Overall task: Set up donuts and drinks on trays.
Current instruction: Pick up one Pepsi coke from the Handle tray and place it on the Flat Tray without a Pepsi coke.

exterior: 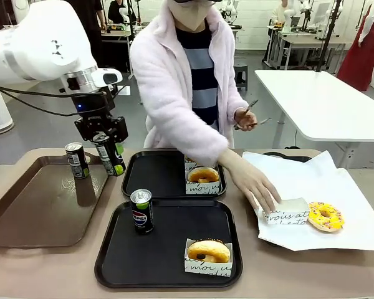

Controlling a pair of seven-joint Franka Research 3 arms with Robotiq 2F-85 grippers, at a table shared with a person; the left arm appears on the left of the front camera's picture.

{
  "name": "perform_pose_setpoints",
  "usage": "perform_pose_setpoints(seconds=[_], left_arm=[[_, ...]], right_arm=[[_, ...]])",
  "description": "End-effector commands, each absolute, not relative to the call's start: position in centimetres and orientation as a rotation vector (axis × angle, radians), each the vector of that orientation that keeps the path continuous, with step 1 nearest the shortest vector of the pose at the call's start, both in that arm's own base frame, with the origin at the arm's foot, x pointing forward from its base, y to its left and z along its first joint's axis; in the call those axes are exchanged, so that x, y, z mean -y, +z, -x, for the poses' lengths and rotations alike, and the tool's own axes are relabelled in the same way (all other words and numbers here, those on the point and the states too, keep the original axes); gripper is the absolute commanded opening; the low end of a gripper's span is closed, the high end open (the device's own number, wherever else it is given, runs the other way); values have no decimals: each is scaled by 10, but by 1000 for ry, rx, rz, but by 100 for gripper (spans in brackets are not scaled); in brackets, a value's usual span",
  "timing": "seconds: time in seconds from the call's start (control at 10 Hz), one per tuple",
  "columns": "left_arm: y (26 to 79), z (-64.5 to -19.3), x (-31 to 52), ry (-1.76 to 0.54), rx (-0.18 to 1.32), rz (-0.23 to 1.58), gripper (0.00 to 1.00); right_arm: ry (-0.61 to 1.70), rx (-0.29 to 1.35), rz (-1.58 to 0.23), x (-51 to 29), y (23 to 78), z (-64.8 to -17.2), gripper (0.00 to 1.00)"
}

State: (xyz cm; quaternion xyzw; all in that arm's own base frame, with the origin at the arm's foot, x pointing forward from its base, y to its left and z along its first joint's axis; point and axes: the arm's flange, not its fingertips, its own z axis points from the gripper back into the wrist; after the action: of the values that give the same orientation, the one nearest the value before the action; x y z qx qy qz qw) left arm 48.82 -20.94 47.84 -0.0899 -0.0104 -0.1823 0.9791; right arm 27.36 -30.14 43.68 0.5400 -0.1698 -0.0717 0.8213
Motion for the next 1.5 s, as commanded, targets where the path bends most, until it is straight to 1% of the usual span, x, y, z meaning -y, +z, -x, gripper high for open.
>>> perform_pose_setpoints(seconds=[0.0, 0.5, 0.6, 0.7, 0.8, 0.9, 1.0, 1.2, 1.4], left_arm=[[480, -501, 225, -352, 20, 129, 60], [461, -513, 255, -385, 76, 51, 60], [463, -505, 246, -399, 78, 44, 60], [474, -487, 221, -397, 50, 24, 60], [483, -457, 187, -458, 21, 79, 60], [487, -427, 159, -488, 29, 116, 60], [487, -406, 140, -518, 54, 111, 60], [479, -391, 129, -501, 94, 89, 60], [480, -389, 128, -501, 95, 96, 60]], right_arm=[[-147, 371, -1160, 302, 438, -273, 100], [-147, 371, -1160, 302, 438, -273, 100], [-147, 371, -1160, 302, 438, -273, 100], [-147, 371, -1160, 302, 438, -273, 100], [-147, 371, -1160, 302, 438, -273, 100], [-147, 371, -1160, 302, 438, -273, 100], [-147, 371, -1160, 302, 438, -273, 100], [-147, 371, -1160, 302, 438, -273, 100], [-147, 371, -1160, 302, 438, -273, 100]])
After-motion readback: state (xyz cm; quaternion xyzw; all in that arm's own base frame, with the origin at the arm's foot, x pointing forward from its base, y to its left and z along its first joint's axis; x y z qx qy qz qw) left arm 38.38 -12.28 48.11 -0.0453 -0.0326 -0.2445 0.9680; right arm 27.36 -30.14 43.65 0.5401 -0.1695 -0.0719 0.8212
